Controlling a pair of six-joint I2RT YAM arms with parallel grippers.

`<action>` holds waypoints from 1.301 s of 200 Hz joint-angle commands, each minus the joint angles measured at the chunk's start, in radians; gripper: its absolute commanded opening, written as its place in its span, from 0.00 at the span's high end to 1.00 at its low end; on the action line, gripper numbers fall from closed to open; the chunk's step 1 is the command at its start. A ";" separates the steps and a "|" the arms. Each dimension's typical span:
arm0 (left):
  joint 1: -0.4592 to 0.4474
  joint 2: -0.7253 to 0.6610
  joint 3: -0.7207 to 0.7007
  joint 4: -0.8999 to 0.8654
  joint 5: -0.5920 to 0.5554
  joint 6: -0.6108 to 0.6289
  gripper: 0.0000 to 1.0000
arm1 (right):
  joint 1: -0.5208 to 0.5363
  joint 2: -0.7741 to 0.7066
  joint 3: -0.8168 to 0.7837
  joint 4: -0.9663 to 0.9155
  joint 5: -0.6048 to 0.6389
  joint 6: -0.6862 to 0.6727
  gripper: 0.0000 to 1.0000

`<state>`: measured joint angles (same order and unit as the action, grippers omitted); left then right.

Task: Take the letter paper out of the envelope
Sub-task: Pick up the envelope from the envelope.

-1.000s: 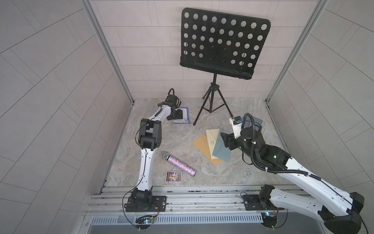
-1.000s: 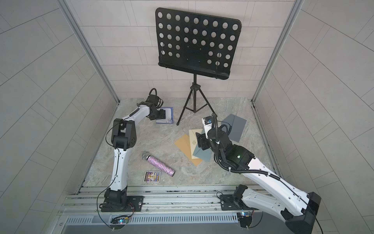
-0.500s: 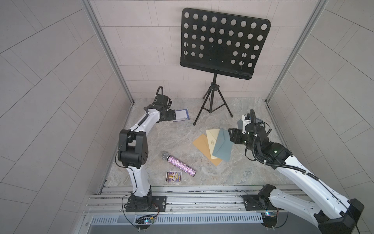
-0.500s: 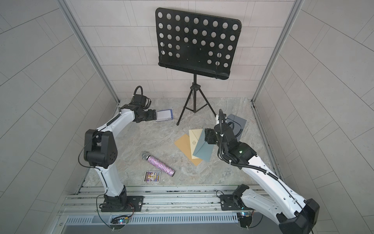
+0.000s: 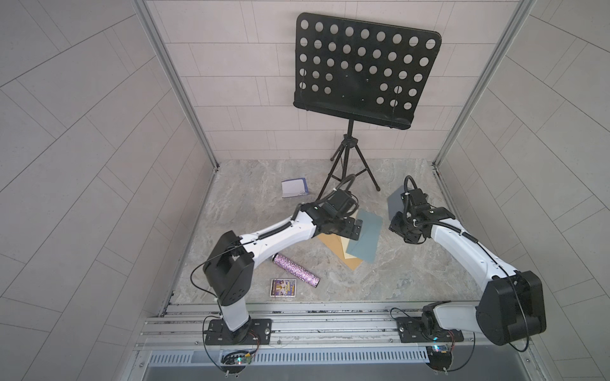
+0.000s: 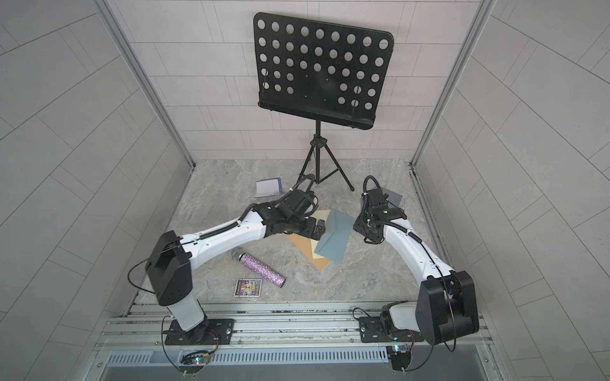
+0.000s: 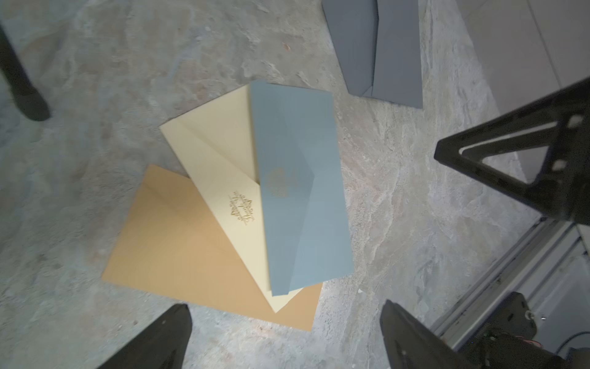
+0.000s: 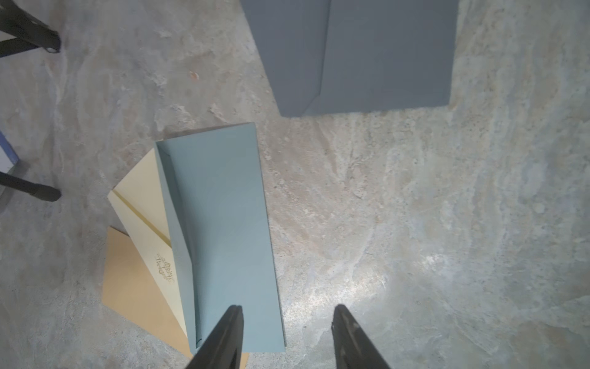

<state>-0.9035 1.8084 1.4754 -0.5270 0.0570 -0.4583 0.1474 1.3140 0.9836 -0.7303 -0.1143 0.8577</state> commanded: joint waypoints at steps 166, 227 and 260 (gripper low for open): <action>-0.045 0.420 0.241 -0.027 -0.222 0.062 0.33 | -0.028 -0.327 -0.090 -0.167 0.007 0.043 0.47; 0.014 0.354 0.123 0.063 -0.099 0.035 0.89 | -0.028 -0.312 -0.095 -0.145 -0.004 0.034 0.49; 0.050 0.277 0.071 0.111 -0.031 0.026 1.00 | -0.027 -0.308 -0.091 -0.136 -0.013 0.016 0.51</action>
<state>-0.8753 2.1464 1.5887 -0.4400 -0.0433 -0.4152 0.1234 1.0061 0.8932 -0.8604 -0.1307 0.8890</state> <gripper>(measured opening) 0.054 0.494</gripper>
